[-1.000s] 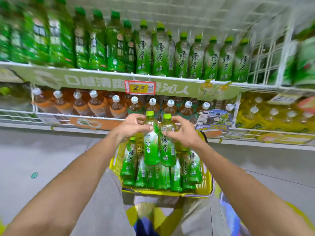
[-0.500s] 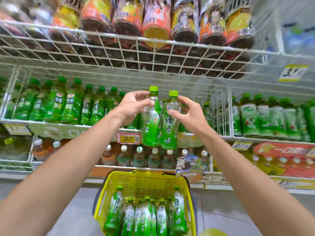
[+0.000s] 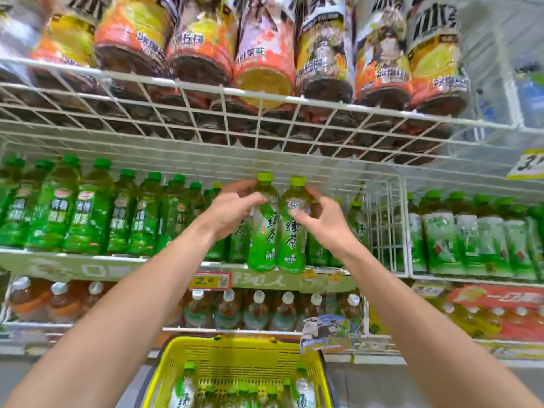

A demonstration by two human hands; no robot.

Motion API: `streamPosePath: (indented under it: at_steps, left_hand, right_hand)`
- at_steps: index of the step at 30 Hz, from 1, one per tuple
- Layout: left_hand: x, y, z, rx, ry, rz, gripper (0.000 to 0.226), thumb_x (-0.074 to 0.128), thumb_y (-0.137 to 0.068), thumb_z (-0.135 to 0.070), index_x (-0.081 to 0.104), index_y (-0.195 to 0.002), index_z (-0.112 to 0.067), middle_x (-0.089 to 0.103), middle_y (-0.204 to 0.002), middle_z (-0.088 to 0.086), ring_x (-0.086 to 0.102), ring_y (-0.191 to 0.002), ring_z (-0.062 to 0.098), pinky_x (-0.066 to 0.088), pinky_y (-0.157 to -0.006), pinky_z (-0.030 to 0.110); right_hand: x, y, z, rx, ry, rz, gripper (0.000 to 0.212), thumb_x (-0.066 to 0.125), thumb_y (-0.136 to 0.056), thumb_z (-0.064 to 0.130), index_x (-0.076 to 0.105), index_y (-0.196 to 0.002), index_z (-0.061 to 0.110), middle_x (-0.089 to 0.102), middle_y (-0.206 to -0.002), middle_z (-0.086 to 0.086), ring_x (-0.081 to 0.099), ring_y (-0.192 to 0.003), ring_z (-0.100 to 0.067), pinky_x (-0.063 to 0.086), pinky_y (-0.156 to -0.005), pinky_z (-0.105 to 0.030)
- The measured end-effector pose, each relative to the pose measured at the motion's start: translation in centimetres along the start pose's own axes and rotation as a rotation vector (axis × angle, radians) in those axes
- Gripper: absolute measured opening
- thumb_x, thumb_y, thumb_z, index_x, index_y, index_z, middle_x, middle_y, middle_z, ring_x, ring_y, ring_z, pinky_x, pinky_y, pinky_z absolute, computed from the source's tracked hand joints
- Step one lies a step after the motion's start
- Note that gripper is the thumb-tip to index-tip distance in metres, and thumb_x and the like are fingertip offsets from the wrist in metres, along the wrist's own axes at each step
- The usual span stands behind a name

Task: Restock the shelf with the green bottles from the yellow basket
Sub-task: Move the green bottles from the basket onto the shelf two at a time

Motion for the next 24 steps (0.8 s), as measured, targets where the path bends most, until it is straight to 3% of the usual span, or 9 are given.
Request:
streamPosePath:
  at_steps: [2, 5, 8, 11, 15, 18, 22, 24]
  left_hand:
    - [0.0, -1.1, -0.1, 0.014, -0.103, -0.001, 0.048, 0.089, -0.072, -0.040, 0.072, -0.116, -0.031, 0.077, -0.108, -0.012, 0.070, -0.097, 0.000, 0.051, -0.088, 0.024]
    - [-0.3, -2.8, -0.3, 0.006, -0.207, 0.035, 0.072, 0.094, -0.060, -0.052, 0.071, -0.122, -0.024, 0.076, -0.111, -0.007, 0.072, -0.104, 0.010, 0.053, -0.100, 0.036]
    - [-0.8, -4.3, -0.8, -0.005, -0.295, 0.110, 0.045, 0.090, -0.069, -0.040, 0.077, -0.108, -0.023, 0.078, -0.102, -0.007, 0.074, -0.098, 0.016, 0.055, -0.095, 0.039]
    - [-0.8, -5.9, -0.6, -0.037, -0.278, 0.076, 0.063, 0.092, -0.060, -0.052, 0.075, -0.111, -0.019, 0.077, -0.108, -0.001, 0.071, -0.102, 0.024, 0.055, -0.090, 0.044]
    - [-0.2, -8.1, 0.4, -0.016, -0.290, 0.098, 0.033, 0.089, -0.073, -0.027, 0.078, -0.101, -0.013, 0.079, -0.093, -0.001, 0.074, -0.088, 0.018, 0.055, -0.081, 0.036]
    - [0.2, -9.2, 2.1, -0.038, -0.338, 0.123, 0.023, 0.087, -0.076, -0.028, 0.077, -0.093, -0.017, 0.078, -0.087, -0.002, 0.072, -0.080, 0.013, 0.055, -0.074, 0.033]
    - [0.8, -10.7, 4.6, -0.115, -0.471, 0.141, 0.024, 0.085, -0.079, -0.032, 0.069, -0.090, -0.018, 0.072, -0.085, 0.000, 0.066, -0.079, 0.015, 0.048, -0.067, 0.026]
    - [1.0, -11.7, 4.8, -0.119, -0.511, 0.153, 0.039, 0.086, -0.078, -0.031, 0.064, -0.107, -0.020, 0.067, -0.098, -0.001, 0.064, -0.088, 0.015, 0.052, -0.076, 0.030]
  right_hand:
    - [0.1, -1.0, -0.5, 0.002, 0.010, 0.005, 0.096, 0.080, -0.073, 0.060, 0.041, -0.152, 0.024, 0.052, -0.149, 0.007, 0.050, -0.135, -0.012, 0.037, -0.117, -0.040]
    - [-0.1, -2.3, -1.0, 0.000, 0.024, 0.005, 0.097, 0.084, -0.069, 0.059, 0.044, -0.150, 0.024, 0.055, -0.142, 0.009, 0.053, -0.129, -0.011, 0.042, -0.111, -0.032]
    - [-0.4, -4.2, -2.0, 0.012, -0.012, 0.018, 0.095, 0.088, -0.066, 0.056, 0.049, -0.146, 0.022, 0.059, -0.140, 0.004, 0.059, -0.121, -0.012, 0.047, -0.106, -0.030]
    - [-0.2, -5.9, -3.0, 0.041, -0.062, 0.019, 0.094, 0.090, -0.066, 0.050, 0.049, -0.146, 0.021, 0.059, -0.141, 0.003, 0.059, -0.121, -0.013, 0.047, -0.106, -0.032]
    - [0.5, -7.9, -4.4, 0.065, -0.063, -0.002, 0.088, 0.089, -0.071, 0.043, 0.050, -0.146, 0.021, 0.056, -0.142, 0.006, 0.053, -0.123, -0.012, 0.040, -0.104, -0.028]
    - [1.5, -8.7, -6.5, 0.097, -0.066, 0.077, 0.075, 0.089, -0.073, 0.037, 0.056, -0.138, 0.021, 0.062, -0.131, 0.009, 0.059, -0.113, -0.007, 0.042, -0.101, -0.022]
    - [2.0, -9.4, -9.2, 0.117, -0.080, 0.155, 0.075, 0.086, -0.077, 0.042, 0.054, -0.141, 0.020, 0.064, -0.130, 0.012, 0.059, -0.114, -0.003, 0.043, -0.095, -0.013]
    - [2.0, -10.2, -9.8, 0.123, -0.063, 0.204, 0.081, 0.085, -0.075, 0.051, 0.053, -0.143, 0.022, 0.063, -0.134, 0.011, 0.059, -0.120, -0.006, 0.042, -0.099, -0.018]
Point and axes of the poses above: each hand's wrist, its own y-axis away from the middle knuckle, its own x-axis out of the palm, z = x × y, the point moved 3 cm from there along -y, towards the middle knuckle
